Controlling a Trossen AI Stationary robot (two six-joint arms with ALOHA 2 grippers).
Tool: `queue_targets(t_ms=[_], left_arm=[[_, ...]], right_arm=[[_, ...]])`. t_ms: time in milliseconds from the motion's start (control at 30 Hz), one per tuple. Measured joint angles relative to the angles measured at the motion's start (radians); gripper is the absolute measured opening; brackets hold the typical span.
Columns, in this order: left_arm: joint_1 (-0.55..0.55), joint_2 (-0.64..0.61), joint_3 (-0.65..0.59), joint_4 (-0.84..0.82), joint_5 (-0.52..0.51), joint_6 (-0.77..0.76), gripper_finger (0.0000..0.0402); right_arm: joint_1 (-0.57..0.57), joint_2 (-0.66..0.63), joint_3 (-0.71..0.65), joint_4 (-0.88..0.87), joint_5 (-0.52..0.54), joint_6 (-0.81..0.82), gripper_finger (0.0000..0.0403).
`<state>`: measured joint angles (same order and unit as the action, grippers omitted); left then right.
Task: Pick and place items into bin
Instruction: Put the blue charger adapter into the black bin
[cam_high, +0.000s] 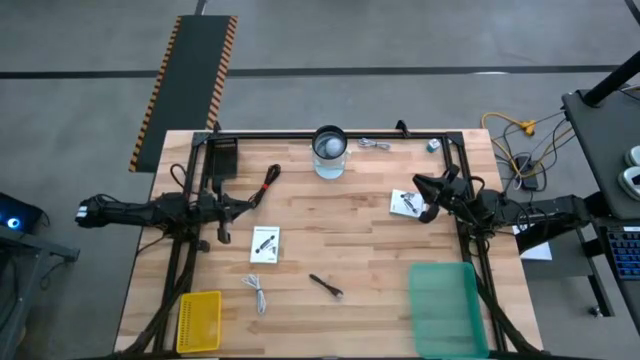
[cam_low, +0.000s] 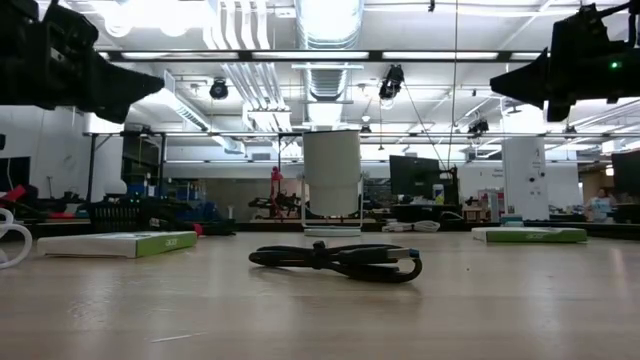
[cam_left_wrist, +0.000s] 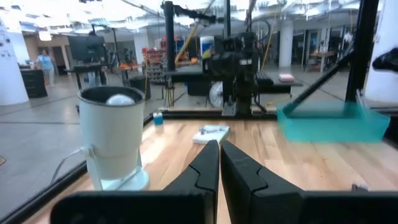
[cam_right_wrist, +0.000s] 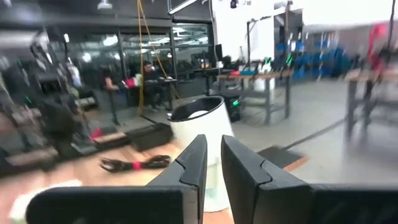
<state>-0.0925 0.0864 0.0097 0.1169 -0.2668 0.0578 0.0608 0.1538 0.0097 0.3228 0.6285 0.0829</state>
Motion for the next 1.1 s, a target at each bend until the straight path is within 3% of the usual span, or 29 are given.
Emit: queue_targets(t_ms=[100,200,400,567,800,967,1100], left_arm=[[0.0,0.001,0.0,0.001,0.0,-0.022,0.0],[0.0,-0.002,0.0,0.032,0.001,-0.034,0.0],[0.001,0.001,0.0,0.087,-0.013,-0.003,0.0],[0.001,0.01,0.002,0.12,-0.15,0.016,0.001],[0.003,0.064,0.004,0.205,-0.162,0.067,0.0112],[0.004,0.118,0.002,0.332,-0.169,0.114,0.019],[0.004,0.149,0.003,0.405,-0.17,0.115,0.0218]], right_arm=[[0.0,0.0,0.0,0.017,0.0,0.17,0.0038],[0.0,-0.001,0.0,0.049,0.0,0.227,0.0038],[0.0,0.0,0.0,0.073,0.001,0.017,0.0038],[-0.012,0.008,0.0,0.127,0.003,-0.084,0.0038],[-0.042,0.076,0.07,0.111,0.015,-0.157,0.0061],[-0.054,0.199,0.198,-0.048,0.168,-0.149,0.0122],[-0.056,0.301,0.304,-0.144,0.287,-0.081,0.0162]])
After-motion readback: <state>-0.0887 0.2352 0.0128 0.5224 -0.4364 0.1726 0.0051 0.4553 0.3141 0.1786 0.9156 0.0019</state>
